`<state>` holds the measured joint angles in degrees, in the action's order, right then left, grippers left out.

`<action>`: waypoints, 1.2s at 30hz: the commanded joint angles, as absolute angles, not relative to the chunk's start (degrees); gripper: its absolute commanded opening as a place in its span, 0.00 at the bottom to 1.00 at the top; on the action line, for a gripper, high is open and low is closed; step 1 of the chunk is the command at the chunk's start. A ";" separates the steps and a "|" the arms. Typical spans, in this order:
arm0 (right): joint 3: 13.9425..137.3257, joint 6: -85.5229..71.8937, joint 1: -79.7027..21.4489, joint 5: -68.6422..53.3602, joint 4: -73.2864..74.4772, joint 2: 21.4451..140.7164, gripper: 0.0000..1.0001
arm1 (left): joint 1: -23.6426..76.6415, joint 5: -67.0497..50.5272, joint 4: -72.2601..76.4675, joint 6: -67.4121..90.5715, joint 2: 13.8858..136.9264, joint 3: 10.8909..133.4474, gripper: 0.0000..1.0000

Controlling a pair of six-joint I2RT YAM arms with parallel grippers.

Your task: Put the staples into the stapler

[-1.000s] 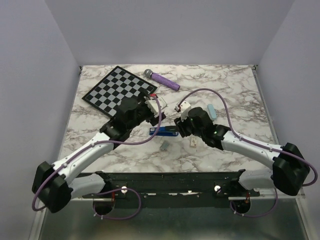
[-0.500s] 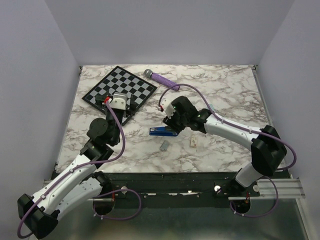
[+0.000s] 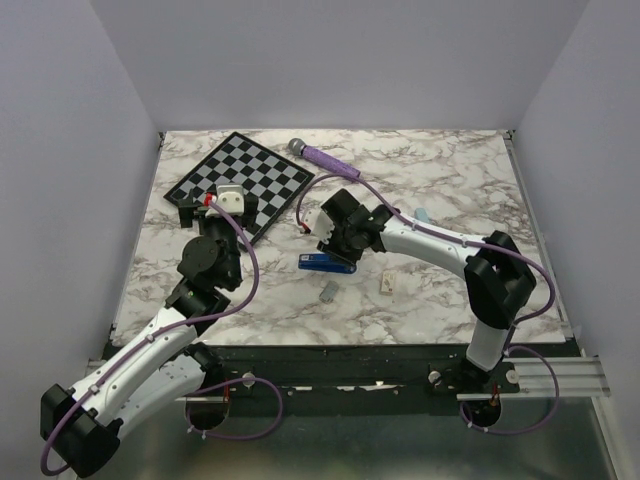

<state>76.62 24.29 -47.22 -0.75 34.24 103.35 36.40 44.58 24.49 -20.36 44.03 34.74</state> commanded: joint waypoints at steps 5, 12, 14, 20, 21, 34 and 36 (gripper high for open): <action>76.39 25.58 -47.90 -0.35 37.62 107.66 0.14 | 35.68 45.35 26.19 -20.13 42.80 34.10 0.99; 74.27 23.38 -48.08 -0.35 36.83 108.90 0.14 | 35.60 44.74 25.84 -19.86 43.59 34.10 0.99; 74.70 21.98 -48.08 -0.35 37.00 107.15 0.17 | 35.51 44.91 25.84 -19.78 43.68 34.01 0.99; 77.78 18.37 -48.08 -2.19 38.23 100.73 0.49 | 35.42 45.88 27.07 -19.78 43.16 33.49 0.99; 77.96 18.11 -48.08 -2.37 38.15 99.68 0.53 | 35.33 46.49 27.42 -19.69 42.98 33.40 0.99; 86.29 17.14 -48.08 1.58 37.53 110.29 0.72 | 34.72 47.72 28.48 -19.42 42.89 33.05 0.99; 87.45 16.96 -47.99 1.76 37.79 112.32 0.70 | 34.54 47.72 28.39 -19.16 42.72 33.05 0.99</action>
<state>84.33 17.85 -47.94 -0.30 36.58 108.49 35.00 45.95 27.14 -19.99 43.48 33.58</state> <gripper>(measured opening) 0.715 0.990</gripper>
